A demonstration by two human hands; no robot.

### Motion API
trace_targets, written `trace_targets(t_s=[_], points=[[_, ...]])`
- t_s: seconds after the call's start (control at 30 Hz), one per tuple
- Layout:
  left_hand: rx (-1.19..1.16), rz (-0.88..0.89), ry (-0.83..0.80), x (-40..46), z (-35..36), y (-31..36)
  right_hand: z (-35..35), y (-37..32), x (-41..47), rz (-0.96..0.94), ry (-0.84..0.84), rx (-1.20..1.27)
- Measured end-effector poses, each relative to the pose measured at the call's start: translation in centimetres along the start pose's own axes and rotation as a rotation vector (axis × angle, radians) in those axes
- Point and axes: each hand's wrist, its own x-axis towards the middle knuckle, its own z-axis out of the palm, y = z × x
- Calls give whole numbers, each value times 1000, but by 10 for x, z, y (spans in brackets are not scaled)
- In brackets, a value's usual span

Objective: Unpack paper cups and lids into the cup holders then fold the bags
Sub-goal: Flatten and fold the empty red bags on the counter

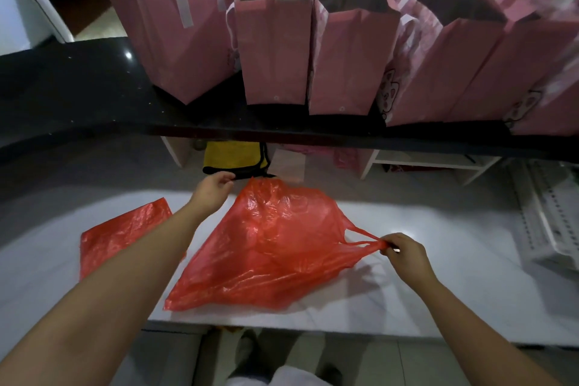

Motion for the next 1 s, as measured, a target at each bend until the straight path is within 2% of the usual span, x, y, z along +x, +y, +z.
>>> trace_targets(t_s=[0.27, 0.43, 0.57, 0.73, 1.0], points=[[-4, -35, -189, 65, 17, -11, 19, -13, -8, 113, 67, 7], [-208, -72, -340, 82, 29, -12, 27, -17, -18, 163, 82, 18], [-281, -113, -417, 88, 29, -8, 31, -18, -26, 184, 114, 84], [-205, -55, -482, 87, 22, -7, 30, -13, -26, 188, 107, 90], [86, 136, -571, 83, 7, -4, 18, -3, -23, 203, 101, 76]])
